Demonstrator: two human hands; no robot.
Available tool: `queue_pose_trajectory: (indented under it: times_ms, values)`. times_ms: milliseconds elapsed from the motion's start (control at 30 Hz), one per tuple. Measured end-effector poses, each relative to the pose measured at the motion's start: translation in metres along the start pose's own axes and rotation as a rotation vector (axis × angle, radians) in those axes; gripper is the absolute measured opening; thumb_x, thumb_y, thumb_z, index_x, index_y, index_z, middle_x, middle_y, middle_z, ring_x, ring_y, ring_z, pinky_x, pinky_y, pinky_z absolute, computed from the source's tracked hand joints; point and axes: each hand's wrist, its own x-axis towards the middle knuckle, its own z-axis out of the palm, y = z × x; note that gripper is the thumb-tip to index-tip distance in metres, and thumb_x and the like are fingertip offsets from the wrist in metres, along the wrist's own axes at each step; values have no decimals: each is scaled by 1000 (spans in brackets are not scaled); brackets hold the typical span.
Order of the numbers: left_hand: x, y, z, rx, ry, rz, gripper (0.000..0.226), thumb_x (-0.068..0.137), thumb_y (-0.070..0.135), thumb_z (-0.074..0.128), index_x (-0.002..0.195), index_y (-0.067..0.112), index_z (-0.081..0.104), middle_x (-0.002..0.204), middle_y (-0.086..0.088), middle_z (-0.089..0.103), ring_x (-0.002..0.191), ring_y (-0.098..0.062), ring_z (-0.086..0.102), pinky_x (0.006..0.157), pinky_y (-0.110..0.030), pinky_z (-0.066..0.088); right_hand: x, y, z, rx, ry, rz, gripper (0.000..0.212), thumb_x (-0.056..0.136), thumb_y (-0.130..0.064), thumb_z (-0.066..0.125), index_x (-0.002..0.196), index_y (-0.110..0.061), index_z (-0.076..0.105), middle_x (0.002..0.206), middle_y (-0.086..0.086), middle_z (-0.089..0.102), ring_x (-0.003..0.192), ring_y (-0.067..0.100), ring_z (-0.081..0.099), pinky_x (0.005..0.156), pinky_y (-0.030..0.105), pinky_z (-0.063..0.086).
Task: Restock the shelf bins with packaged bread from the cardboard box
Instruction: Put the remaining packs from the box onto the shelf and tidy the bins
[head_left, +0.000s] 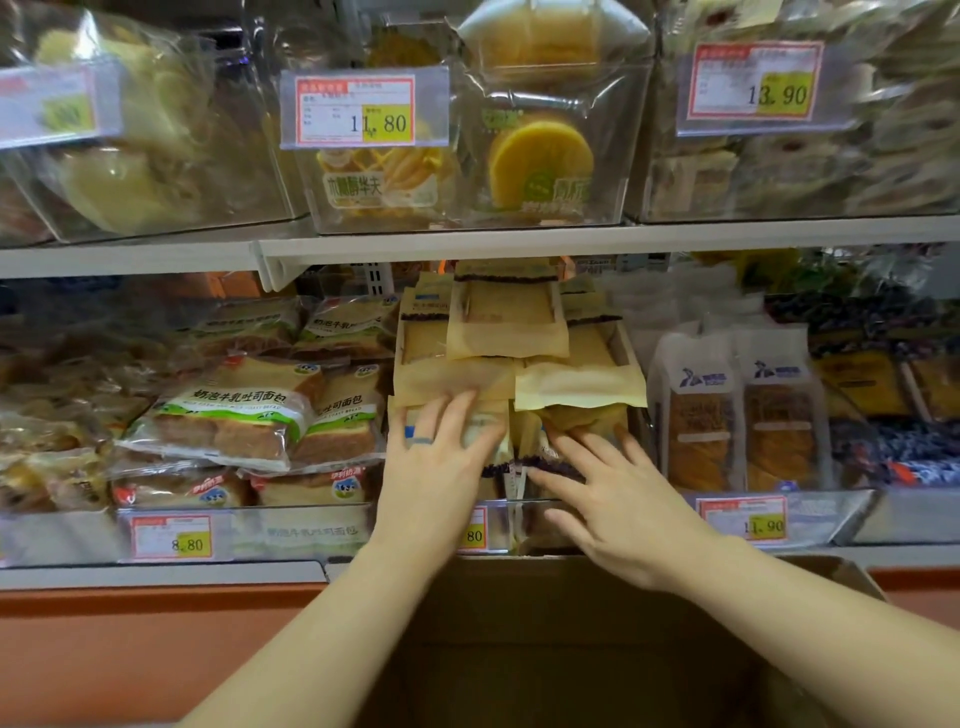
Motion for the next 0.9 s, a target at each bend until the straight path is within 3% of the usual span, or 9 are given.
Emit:
queue_pose_trajectory:
  times_ms: [67, 100, 200, 267, 367, 467, 567, 700, 900]
  values:
    - [-3, -1, -1, -27, 23, -9, 61, 57, 11, 88, 114, 24, 67, 127, -16, 59, 112, -37, 58, 90, -57, 46, -1, 3, -5, 42, -3, 3, 68, 86, -59, 4, 143, -40, 35, 156, -3, 24, 144, 21, 20, 116, 46, 11]
    - [-5, -2, -2, -39, 36, -18, 59, 60, 12, 87, 114, 23, 67, 128, -15, 58, 111, -36, 58, 90, -53, 47, -2, 3, -7, 43, 29, -1, 66, 87, -58, 7, 141, -40, 38, 155, -3, 26, 143, 20, 22, 115, 45, 15]
    - [-7, -8, -8, -67, 95, -36, 55, 64, 15, 83, 115, 21, 64, 129, -13, 57, 110, -33, 57, 90, -49, 46, -5, 2, -14, 66, 244, -18, 34, 91, -42, 47, 118, -29, 64, 128, 0, 59, 117, 21, 55, 95, 40, 45]
    - [-3, -12, -11, -63, 149, -36, 53, 69, 19, 79, 119, 20, 60, 129, -13, 56, 112, -33, 55, 94, -51, 44, -4, 4, -18, 83, 477, -59, 21, 85, -28, 61, 104, -22, 70, 107, -1, 66, 99, 19, 61, 82, 34, 48]
    - [12, -14, -16, -42, 157, -52, 64, 75, 27, 73, 132, 20, 46, 135, -14, 50, 123, -35, 48, 102, -59, 37, 8, 8, -28, 44, 677, -5, 42, 77, -19, 69, 118, -17, 61, 121, 8, 58, 112, 25, 50, 94, 39, 39]
    - [33, -11, -27, -36, 22, -71, 87, 75, 33, 65, 147, 26, 16, 152, -15, 29, 140, -38, 26, 109, -63, 20, 28, 8, -44, 18, 514, 86, 84, 72, -24, 70, 145, -23, 28, 151, 11, 29, 135, 30, 27, 108, 53, 29]
    - [56, -12, -32, -116, -160, -120, 87, 82, 42, 53, 150, 35, 0, 160, -8, -4, 145, -36, 2, 115, -58, 6, 49, 9, -59, 47, 248, 137, 97, 77, -36, 62, 150, -34, -1, 160, 2, 0, 143, 31, 11, 109, 54, 29]
    - [74, -17, -33, -192, -363, -149, 86, 81, 47, 52, 148, 43, -2, 152, -14, 27, 137, -36, 29, 115, -54, 17, 65, 17, -59, 61, 130, 193, 93, 81, -37, 60, 150, -38, -3, 160, 1, -2, 139, 34, 28, 110, 50, 30]
    - [64, -24, -31, -197, -340, -122, 81, 84, 44, 52, 147, 45, 3, 131, -11, 51, 122, -33, 47, 113, -52, 27, 61, 21, -48, 48, 151, 181, 87, 85, -36, 57, 150, -37, -2, 160, -2, -7, 142, 30, 20, 113, 50, 25]
